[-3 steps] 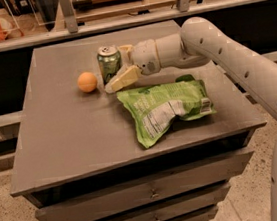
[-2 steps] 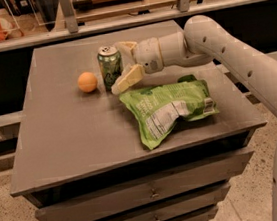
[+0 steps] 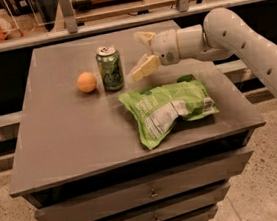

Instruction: Move green can near orange

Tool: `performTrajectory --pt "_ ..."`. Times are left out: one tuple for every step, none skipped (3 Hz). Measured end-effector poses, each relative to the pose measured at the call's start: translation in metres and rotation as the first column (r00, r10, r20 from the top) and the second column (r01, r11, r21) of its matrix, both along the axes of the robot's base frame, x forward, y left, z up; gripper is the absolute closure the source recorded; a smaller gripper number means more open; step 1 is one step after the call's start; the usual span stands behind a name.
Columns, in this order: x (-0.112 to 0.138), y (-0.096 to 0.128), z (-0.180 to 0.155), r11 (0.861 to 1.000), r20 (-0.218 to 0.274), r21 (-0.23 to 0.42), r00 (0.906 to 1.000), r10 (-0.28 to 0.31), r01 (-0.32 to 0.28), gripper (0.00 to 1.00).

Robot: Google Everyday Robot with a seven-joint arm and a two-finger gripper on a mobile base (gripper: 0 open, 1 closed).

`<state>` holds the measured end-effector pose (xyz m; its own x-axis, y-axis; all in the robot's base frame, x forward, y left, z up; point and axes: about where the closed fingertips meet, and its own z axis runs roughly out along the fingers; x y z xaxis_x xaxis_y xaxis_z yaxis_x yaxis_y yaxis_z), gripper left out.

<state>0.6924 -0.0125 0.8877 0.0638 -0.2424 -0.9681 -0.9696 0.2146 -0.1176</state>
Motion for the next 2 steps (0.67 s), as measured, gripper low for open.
performTrajectory --pt "0.0165 -0.0312 0.0071 0.995 0.024 -0.005 0.9944 -0.103 0.103 0.00" --pt "0.0165 -0.0310 0.0071 0.995 0.024 -0.005 0.9944 -0.102 0.103 0.00"
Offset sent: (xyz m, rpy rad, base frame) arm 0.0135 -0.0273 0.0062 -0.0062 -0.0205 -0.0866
